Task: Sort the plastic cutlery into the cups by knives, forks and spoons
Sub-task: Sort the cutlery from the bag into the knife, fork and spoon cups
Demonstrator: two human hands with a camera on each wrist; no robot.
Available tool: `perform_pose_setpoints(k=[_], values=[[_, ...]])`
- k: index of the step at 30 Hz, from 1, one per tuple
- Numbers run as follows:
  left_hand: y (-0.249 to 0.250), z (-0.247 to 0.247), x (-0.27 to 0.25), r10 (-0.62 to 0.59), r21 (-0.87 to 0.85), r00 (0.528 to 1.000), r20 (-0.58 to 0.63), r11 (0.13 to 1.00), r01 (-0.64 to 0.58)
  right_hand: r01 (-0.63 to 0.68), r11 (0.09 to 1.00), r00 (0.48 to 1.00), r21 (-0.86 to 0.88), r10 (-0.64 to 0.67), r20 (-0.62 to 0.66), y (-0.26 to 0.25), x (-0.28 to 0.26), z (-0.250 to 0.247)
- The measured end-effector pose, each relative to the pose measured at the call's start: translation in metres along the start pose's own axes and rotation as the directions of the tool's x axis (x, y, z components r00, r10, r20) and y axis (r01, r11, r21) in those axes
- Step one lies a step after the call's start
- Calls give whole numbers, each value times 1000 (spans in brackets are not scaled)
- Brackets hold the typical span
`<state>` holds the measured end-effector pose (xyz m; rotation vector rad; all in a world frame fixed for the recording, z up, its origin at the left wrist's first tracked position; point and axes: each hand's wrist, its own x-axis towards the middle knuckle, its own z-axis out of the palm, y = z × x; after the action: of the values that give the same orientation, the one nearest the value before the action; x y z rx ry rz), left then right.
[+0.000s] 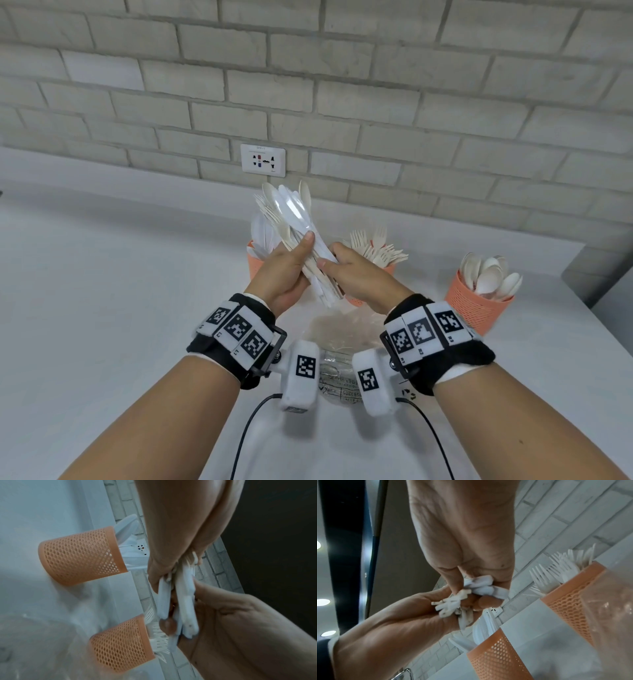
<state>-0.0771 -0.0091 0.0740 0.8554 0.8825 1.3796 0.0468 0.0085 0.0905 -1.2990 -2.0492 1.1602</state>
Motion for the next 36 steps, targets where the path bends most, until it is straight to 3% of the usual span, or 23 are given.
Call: perform_pose_setpoints(k=[5, 17, 23, 27, 32, 36], values=[[5, 1, -2, 21, 57, 999, -33, 998, -19, -37, 960, 999, 279, 35, 15, -1, 2, 0], [15, -8, -8, 84, 110, 992, -90, 991, -74, -10, 952, 1000, 307, 4, 20, -4, 13, 16], [23, -20, -8, 87, 25, 982, -167, 996, -84, 98, 948, 992, 304, -70, -102, -9, 26, 30], [34, -43, -2, 142, 42, 954, -263, 990, -136, 198, 912, 957, 360, -101, -272, -11, 41, 23], [50, -68, 2, 178, 45, 949, -259, 984, -172, 305, 831, 915, 465, -121, -384, -18, 68, 20], [51, -83, 4, 198, 88, 955, -219, 979, -183, 296, 822, 898, 487, -66, -435, -13, 89, 32]])
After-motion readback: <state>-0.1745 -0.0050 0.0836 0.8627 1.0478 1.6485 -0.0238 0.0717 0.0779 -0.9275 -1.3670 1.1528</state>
